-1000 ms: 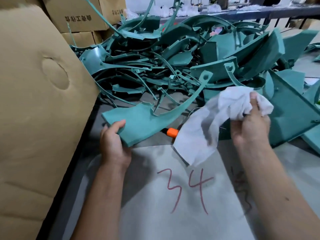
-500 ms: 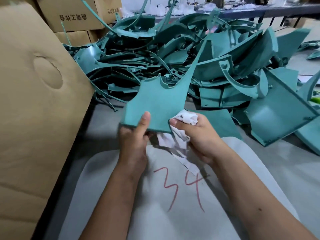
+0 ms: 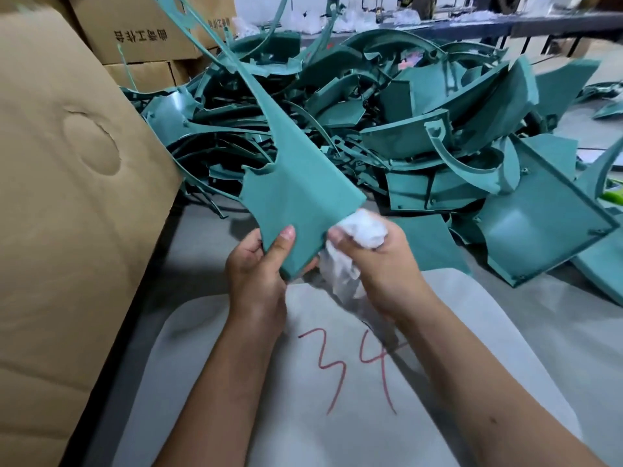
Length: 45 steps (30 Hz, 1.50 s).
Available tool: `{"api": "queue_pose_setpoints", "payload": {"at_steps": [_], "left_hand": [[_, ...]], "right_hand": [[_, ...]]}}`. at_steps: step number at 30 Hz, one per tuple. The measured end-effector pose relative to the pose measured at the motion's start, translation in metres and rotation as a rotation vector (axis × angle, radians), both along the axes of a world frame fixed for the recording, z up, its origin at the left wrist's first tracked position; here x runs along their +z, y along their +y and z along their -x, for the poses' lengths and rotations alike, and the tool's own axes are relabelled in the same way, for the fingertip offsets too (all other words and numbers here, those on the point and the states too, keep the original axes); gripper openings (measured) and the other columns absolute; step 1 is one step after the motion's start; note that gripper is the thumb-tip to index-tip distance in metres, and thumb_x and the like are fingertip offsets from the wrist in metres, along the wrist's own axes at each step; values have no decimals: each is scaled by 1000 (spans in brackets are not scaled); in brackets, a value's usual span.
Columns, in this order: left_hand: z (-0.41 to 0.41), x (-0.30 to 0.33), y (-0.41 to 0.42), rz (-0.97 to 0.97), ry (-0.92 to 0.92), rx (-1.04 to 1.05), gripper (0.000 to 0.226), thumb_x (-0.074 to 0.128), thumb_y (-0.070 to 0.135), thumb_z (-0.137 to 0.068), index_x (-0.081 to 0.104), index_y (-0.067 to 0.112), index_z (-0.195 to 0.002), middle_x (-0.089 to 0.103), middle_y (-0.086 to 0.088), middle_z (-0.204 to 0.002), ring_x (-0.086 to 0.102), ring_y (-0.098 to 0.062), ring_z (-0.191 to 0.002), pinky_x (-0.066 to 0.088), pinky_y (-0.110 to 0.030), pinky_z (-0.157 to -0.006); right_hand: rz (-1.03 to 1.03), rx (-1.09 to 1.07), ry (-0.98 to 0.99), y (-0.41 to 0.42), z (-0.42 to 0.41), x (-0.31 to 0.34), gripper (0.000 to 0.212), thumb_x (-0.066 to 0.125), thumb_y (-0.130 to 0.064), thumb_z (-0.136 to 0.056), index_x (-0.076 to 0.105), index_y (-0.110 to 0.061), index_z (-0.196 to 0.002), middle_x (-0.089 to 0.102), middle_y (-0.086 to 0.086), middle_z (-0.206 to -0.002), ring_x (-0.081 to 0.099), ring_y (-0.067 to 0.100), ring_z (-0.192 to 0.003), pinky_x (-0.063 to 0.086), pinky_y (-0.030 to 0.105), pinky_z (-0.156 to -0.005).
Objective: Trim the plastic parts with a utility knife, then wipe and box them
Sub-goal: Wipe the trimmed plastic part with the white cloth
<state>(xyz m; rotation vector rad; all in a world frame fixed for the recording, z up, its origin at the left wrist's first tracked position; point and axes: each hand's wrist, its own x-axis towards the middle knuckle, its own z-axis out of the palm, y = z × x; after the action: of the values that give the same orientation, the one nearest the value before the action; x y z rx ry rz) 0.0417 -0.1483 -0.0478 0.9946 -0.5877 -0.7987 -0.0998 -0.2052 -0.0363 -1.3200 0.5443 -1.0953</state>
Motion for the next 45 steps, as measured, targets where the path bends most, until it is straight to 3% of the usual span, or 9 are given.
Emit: {"api": "queue_pose_setpoints", "payload": {"at_steps": [9,14,21,24,29,32,35,40,45], "left_hand": [[3,-1,2,31,-169,210,7,74,20,-87,80,23,-90,80,-4,-96,77,-23,-88,61,-31,-72],[-17,6,6,155,-205,439,9,66,21,-92,72,22,-87,77,9,-89,69,-9,-84,54,-22,-74],[-29,6,7,146,-227,534,10,58,13,-96,65,19,-92,74,14,-83,67,-3,-77,53,-19,-70],[-29,6,6,143,-204,531,13,57,9,-96,65,18,-91,74,13,-81,67,-3,-75,53,-19,-68],[-22,9,8,109,-165,528,17,57,5,-98,67,18,-97,78,13,-87,72,-2,-79,55,-16,-67],[-22,14,10,93,-167,536,14,58,9,-96,68,18,-96,78,12,-86,73,-4,-77,55,-17,-65],[-23,26,14,102,-156,535,16,58,8,-96,69,19,-95,78,10,-87,74,-7,-81,56,-21,-69],[-25,60,21,119,-32,490,25,49,0,-97,69,16,-101,77,6,-87,72,-16,-78,59,-35,-64],[-26,133,35,181,-73,412,29,47,-4,-100,64,18,-96,75,10,-77,71,-10,-65,53,-25,-46]], "right_hand": [[136,100,333,-1,7,1,42,81,-21,-90,58,14,-89,57,29,-74,51,16,-69,40,30,-65],[550,197,832,4,14,5,26,78,-14,-84,60,-10,-65,57,-3,-59,50,4,-55,40,28,-56],[492,631,898,14,29,22,68,71,-73,-67,73,-32,-121,68,-15,-121,61,5,-119,49,34,-105],[527,316,804,6,39,28,84,62,-91,-67,66,-41,-134,60,-23,-132,53,1,-128,47,37,-108],[783,187,1446,19,13,22,93,73,-82,-66,48,-44,-148,47,-4,-144,40,24,-135,41,49,-111],[900,145,1208,22,5,18,21,73,-26,-80,69,-28,-101,62,-5,-100,59,23,-100,52,42,-78],[907,211,1124,31,4,19,29,66,-11,-76,64,-31,-96,59,-12,-83,53,12,-86,45,34,-60],[761,339,1110,21,10,43,53,88,-58,-70,70,-34,-114,65,-20,-107,63,5,-99,52,27,-84],[286,44,263,17,-32,122,47,52,-74,-90,72,-32,-100,76,-9,-95,72,11,-78,54,27,-65]]}}
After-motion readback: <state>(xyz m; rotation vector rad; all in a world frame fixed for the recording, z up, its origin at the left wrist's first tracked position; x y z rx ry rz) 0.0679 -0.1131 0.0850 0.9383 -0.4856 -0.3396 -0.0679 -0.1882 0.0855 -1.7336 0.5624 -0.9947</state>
